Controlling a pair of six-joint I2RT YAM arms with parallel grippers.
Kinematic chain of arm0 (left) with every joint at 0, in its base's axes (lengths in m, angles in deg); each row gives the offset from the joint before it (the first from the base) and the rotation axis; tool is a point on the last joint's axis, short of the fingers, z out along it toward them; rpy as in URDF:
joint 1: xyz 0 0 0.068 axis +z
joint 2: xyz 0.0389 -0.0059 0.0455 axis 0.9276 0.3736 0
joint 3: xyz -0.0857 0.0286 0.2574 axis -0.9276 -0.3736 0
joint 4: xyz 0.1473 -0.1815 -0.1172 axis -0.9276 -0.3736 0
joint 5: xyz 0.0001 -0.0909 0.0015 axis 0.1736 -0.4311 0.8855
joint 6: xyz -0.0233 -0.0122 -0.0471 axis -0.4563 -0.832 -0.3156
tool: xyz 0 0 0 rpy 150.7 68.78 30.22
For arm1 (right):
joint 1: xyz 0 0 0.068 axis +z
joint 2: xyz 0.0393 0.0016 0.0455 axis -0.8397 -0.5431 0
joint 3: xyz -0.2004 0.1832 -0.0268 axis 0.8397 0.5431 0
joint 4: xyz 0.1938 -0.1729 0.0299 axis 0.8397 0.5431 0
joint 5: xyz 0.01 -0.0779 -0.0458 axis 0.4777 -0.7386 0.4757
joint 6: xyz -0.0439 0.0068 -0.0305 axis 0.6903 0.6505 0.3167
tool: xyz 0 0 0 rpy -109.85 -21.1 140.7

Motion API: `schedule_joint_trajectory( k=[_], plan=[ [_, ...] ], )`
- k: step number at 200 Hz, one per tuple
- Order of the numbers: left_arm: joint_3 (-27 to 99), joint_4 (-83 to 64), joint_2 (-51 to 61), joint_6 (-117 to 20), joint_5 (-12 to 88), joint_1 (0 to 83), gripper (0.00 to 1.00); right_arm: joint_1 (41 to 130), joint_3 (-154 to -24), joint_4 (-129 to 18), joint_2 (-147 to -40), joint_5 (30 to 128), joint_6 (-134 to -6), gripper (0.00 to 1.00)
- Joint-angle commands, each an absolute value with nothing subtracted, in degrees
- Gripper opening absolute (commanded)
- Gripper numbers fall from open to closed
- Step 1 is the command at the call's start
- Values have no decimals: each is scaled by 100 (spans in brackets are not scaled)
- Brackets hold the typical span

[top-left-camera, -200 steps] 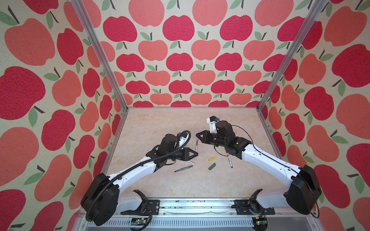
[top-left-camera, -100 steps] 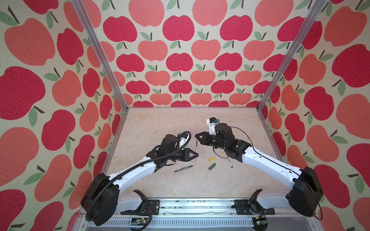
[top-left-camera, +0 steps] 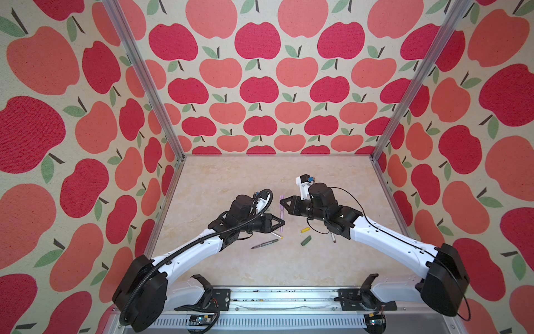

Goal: Insert the pens into the pen caps
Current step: 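Lower the pink cap onto the pen tip held upright by the left gripper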

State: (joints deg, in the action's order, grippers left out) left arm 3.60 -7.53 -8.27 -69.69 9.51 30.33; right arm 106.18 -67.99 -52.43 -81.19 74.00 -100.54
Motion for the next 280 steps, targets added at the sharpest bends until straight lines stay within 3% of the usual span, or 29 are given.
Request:
schedule_joint_trajectory(
  k=[1, 97, 124, 173, 280],
  plan=[
    [336, -439, -984, -6943, 1102, 3076, 0, 10687, -6738, -4910, -7997, 7534, -10040, 0],
    [269, -274, -1285, -6797, 1079, 3179, 0, 10914, -6548, -4938, -7887, 7533, -10099, 0],
    [310, -526, -1274, -6411, 689, 3179, 0, 10881, -6763, -4769, -7745, 7578, -9683, 11],
    [215, -1195, -1462, -5984, 256, 3177, 0, 10623, -7018, -4616, -7181, 7927, -8907, 51],
    [186, -1098, -1593, -5946, -357, 3116, 0, 10193, -7412, -4348, -7600, 9025, -8589, 54]
  ],
)
